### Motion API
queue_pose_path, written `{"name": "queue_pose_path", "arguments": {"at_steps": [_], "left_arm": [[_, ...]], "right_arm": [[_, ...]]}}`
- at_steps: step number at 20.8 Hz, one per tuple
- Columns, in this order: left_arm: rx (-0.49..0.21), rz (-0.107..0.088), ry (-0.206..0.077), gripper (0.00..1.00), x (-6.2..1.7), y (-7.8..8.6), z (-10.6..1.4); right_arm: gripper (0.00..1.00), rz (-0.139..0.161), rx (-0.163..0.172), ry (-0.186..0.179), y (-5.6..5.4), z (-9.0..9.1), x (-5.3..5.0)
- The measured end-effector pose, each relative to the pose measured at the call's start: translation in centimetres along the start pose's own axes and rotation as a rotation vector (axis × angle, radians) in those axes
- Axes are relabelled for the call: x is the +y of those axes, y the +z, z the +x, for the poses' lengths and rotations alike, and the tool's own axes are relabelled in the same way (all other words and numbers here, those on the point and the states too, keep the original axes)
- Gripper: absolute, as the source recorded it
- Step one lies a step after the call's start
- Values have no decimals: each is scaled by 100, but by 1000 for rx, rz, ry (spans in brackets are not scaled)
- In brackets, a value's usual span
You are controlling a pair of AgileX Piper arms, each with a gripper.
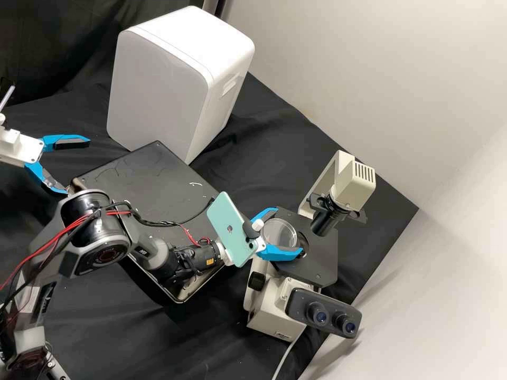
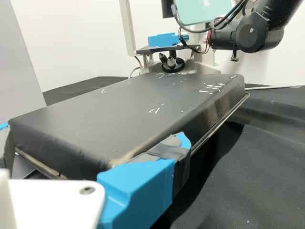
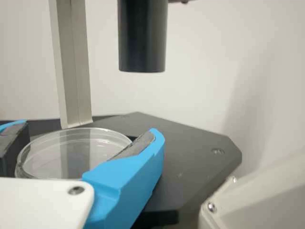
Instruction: Place the petri dish on the microscope
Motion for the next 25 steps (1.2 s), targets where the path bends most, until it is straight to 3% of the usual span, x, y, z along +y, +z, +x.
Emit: {"name": "queue_pose_path", "arguments": {"at_steps": [6,12,17,25], "left_arm": [[-3,0,0,100,0,5,1],[-4,-6,-10,100,-21,5,10],[-3,-4,-4,100,-7,1,24],[8,-7,3,100,5,-11,32]], "right_arm": [[0,-30,-21,18,82,187,-56],[0,-84,30,-2,95,302,-150],[0,-118,56,19,123,318,-185],[0,-124,64,18,129,320,-199]]}}
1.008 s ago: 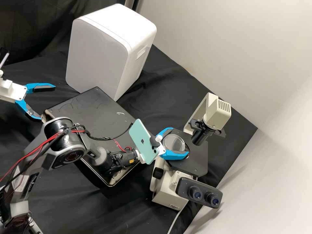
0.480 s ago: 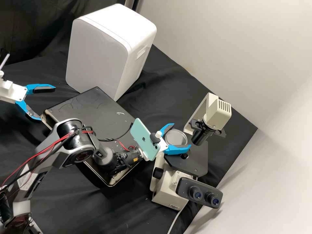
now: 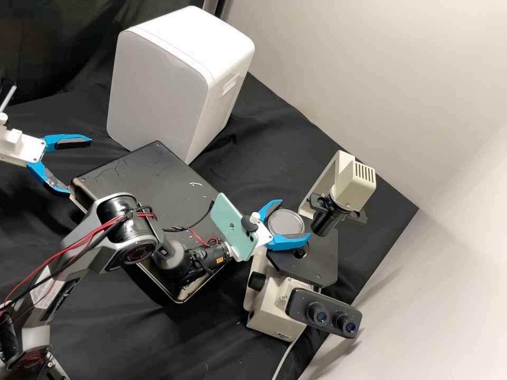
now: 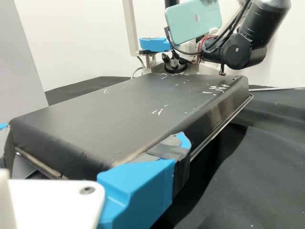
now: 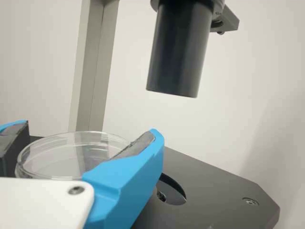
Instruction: Place the petri dish on the microscope
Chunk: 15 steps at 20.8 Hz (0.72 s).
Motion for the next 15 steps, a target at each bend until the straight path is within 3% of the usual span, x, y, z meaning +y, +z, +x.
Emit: {"name": "queue_pose_path", "arguments": {"at_steps": [6,10,15], "left_arm": [[0,0,-1,100,-2,0,1],[1,-5,-10,100,-20,-5,7],[0,-6,-9,100,-20,0,9]], "right_arm": [[0,0,-5,-5,6,-24,-7],[0,16,-40,13,22,-123,50],[0,21,-53,10,30,-241,90]]}}
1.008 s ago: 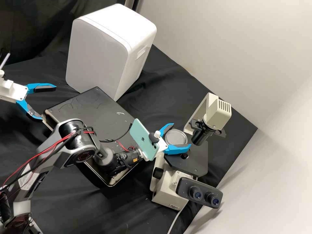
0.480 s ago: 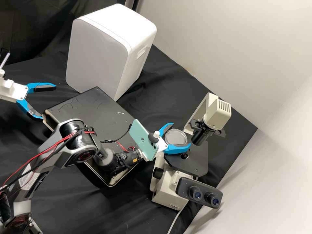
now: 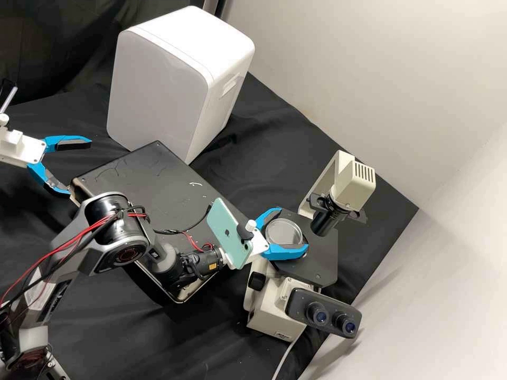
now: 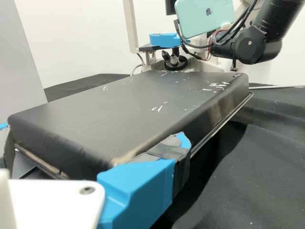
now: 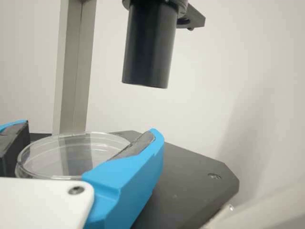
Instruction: Place the petri dish on the microscope
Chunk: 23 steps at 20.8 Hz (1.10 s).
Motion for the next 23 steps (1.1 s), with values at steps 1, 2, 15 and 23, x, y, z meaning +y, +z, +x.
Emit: {"name": "queue_pose_path", "arguments": {"at_steps": [1,2,15,23], "left_arm": [[0,0,0,100,0,0,0],[0,0,0,100,0,0,0],[12,-7,4,100,4,-6,2],[12,-7,3,100,1,-7,3]], "right_arm": [[0,0,-3,-1,3,-19,6],[0,0,-3,-1,0,-32,11],[100,27,-36,5,60,-92,106],[100,33,-53,5,76,-93,103]]}}
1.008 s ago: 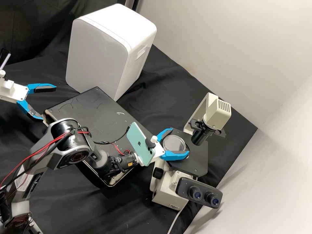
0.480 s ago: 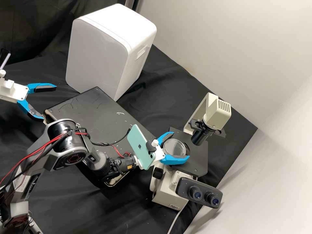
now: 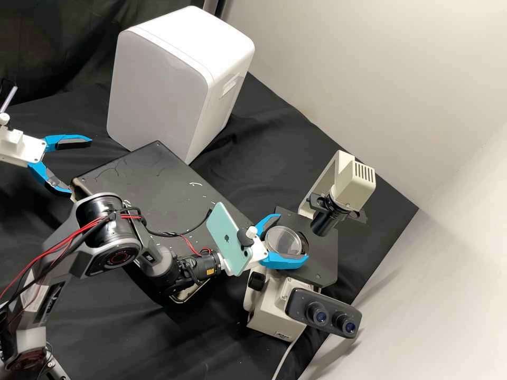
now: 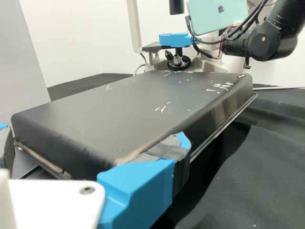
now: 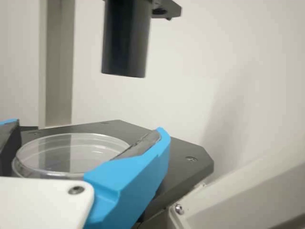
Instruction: Place the petri dish on the microscope
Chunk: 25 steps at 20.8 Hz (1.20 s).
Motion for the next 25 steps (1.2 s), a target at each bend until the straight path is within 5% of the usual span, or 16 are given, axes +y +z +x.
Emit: {"name": "queue_pose_path", "arguments": {"at_steps": [12,19,25], "left_arm": [[-6,5,-6,100,-11,9,6],[-8,5,-6,100,-12,14,8],[-11,5,-6,100,-12,21,10]], "right_arm": [[100,3,-18,-2,14,-4,-7],[100,-24,-70,30,12,-92,-16],[100,-19,-45,59,-18,-258,-3]]}}
